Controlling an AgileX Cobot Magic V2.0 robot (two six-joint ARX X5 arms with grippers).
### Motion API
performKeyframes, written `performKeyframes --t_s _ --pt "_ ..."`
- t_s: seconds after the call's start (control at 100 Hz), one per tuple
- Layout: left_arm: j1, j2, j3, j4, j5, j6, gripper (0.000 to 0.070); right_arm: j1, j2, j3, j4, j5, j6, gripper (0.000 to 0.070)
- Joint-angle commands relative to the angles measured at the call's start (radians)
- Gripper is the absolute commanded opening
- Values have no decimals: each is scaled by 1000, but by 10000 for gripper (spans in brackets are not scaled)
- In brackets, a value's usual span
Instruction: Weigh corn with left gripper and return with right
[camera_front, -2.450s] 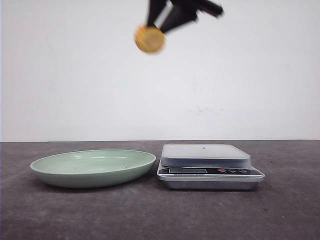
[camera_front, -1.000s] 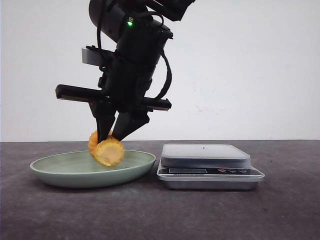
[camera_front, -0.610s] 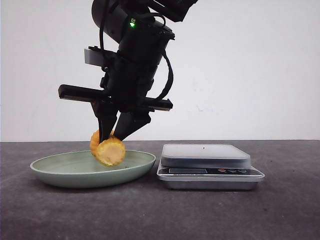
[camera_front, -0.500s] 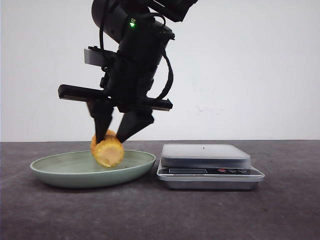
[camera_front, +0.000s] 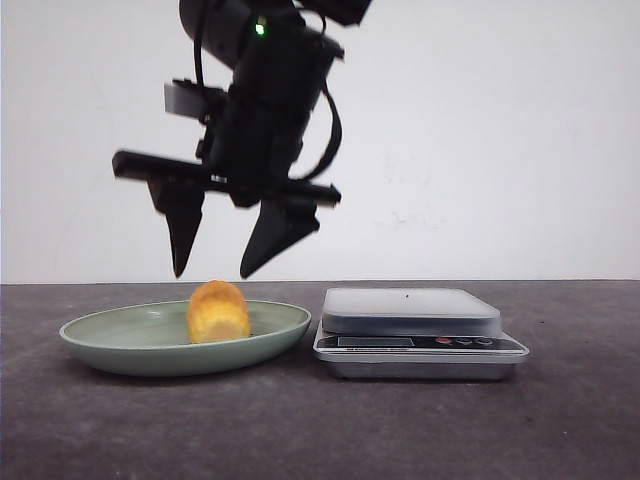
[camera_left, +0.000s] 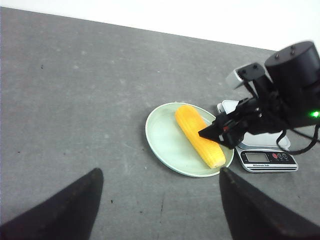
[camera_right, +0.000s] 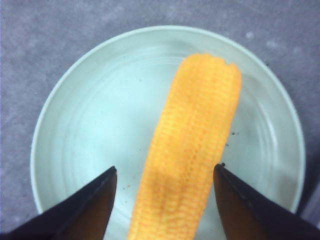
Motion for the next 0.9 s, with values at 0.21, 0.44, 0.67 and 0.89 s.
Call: performKeyframes --t_s 0.21,0.44,0.67,0.89 --pt "-9 -1 10 11 -4 9 433 -57 -181 126 -122 52 -79 380" --pt "-9 -1 10 15 -9 17 433 -174 -406 126 -301 84 -126 380" --pt "-9 -1 10 18 -13 20 433 -263 -647 126 -500 177 -188 380" --pt "-9 -1 10 22 -16 28 433 -297 -911 126 -640 214 -199 381"
